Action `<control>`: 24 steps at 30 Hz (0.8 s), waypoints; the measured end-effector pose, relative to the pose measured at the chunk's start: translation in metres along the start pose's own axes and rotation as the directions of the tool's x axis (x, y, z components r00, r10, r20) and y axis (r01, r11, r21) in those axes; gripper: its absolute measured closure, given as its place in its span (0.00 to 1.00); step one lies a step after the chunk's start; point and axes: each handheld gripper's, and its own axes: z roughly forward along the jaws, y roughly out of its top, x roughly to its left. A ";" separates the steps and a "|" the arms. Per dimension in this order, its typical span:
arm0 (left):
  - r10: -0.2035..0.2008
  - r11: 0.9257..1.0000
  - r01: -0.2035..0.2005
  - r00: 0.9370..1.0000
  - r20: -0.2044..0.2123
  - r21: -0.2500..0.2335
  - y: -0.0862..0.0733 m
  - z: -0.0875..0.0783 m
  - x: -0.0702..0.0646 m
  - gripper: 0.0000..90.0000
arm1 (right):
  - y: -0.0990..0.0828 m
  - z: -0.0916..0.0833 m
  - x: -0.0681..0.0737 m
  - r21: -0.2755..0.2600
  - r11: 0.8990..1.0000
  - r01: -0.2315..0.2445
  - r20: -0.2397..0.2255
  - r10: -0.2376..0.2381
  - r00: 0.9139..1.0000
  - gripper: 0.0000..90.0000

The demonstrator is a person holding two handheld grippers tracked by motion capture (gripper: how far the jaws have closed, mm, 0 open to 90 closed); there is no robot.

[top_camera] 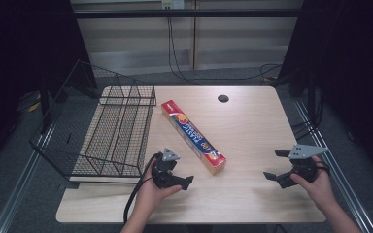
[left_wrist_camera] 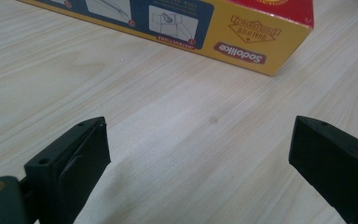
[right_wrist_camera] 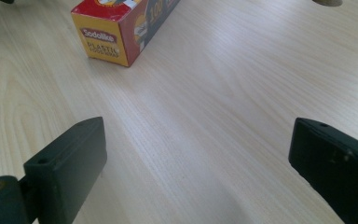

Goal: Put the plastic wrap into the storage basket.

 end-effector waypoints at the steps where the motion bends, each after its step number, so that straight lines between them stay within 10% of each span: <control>1: -0.006 1.000 0.006 1.000 0.004 0.000 0.001 0.000 0.000 0.05 | 0.000 -0.001 0.001 -0.010 1.000 0.000 0.009 0.000 1.000 0.04; 24: -0.147 0.988 0.151 0.986 -0.076 0.045 0.077 0.022 0.014 0.06 | 0.000 -0.004 0.005 -0.010 1.000 0.021 0.009 -0.021 1.000 0.04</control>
